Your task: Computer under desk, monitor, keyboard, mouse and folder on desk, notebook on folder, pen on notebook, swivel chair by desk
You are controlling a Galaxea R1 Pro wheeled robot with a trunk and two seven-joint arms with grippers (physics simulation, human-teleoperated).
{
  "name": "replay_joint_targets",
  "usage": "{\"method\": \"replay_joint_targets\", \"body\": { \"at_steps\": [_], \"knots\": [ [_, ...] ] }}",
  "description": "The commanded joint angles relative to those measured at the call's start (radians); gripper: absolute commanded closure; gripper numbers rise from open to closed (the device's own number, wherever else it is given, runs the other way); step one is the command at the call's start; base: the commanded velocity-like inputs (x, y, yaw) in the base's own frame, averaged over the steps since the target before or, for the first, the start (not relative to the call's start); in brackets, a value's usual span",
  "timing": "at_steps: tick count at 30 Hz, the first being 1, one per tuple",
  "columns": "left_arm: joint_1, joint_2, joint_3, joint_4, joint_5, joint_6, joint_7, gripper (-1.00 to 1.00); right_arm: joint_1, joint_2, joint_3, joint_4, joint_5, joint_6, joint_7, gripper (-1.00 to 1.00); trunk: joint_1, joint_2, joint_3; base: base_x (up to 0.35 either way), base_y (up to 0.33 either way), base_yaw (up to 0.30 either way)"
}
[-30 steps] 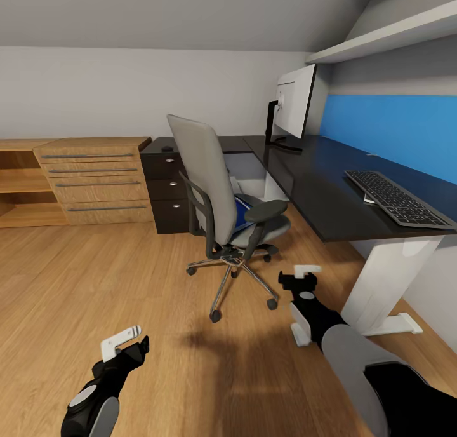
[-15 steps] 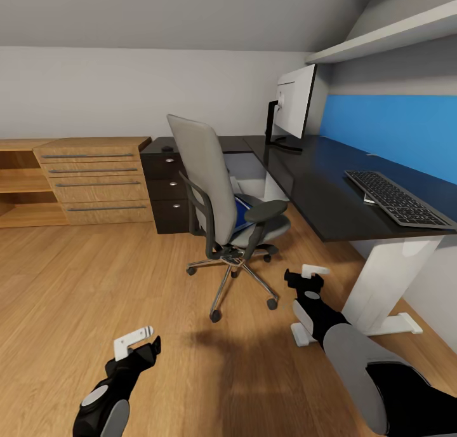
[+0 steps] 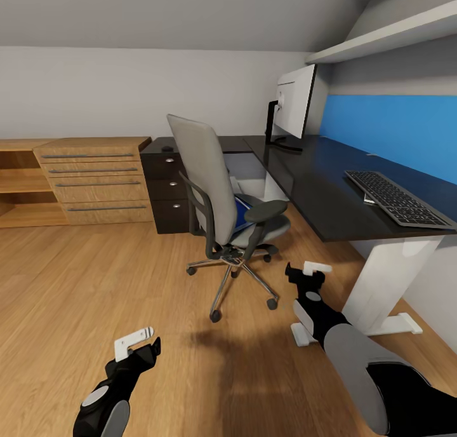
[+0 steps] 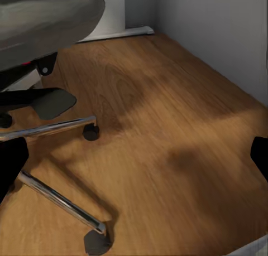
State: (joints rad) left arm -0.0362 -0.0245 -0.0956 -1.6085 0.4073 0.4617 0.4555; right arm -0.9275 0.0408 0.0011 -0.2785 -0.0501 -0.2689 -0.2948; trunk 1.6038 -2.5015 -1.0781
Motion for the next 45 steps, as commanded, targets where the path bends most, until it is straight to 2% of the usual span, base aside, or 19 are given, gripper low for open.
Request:
{"method": "replay_joint_targets", "body": {
  "at_steps": [1,6,9,11,30,32,45],
  "knots": [
    [-0.001,0.001,-0.001,-0.001,0.010,0.002,0.009,-1.00,0.000,0.000,0.000,0.001,-0.004,-0.013,-0.001,-1.00,0.000,0.000,-0.001,0.026,0.000,0.000],
    [-0.001,0.001,-0.001,0.001,0.009,0.002,0.009,-1.00,0.001,0.001,0.001,0.003,0.021,-0.042,0.000,-1.00,0.000,0.000,-0.001,0.193,0.000,0.000],
    [-0.001,0.001,-0.002,0.002,0.010,0.002,0.008,-1.00,0.002,0.003,0.002,0.004,0.072,-0.080,0.000,-1.00,0.000,0.000,-0.001,0.273,0.000,0.000],
    [-0.001,0.000,-0.002,0.002,0.010,0.002,0.008,-1.00,0.003,0.003,0.002,0.004,0.081,-0.087,-0.001,-1.00,0.000,0.000,-0.001,0.148,0.000,0.000],
    [-0.001,0.001,0.000,0.002,0.010,0.002,0.009,-1.00,0.006,0.012,0.003,0.007,0.090,-0.151,-0.001,-1.00,0.000,0.000,-0.001,0.143,0.000,0.001],
    [-0.001,0.001,0.000,0.002,0.009,0.002,0.009,-1.00,0.006,0.021,0.003,0.008,0.090,-0.153,-0.003,-1.00,0.000,0.000,0.000,0.006,0.000,0.155],
    [-0.001,0.001,0.005,0.003,0.009,0.000,0.011,-1.00,0.007,0.034,0.003,0.011,0.090,-0.154,-0.005,-1.00,0.000,0.000,0.010,0.001,0.000,0.224]
  ]
}}
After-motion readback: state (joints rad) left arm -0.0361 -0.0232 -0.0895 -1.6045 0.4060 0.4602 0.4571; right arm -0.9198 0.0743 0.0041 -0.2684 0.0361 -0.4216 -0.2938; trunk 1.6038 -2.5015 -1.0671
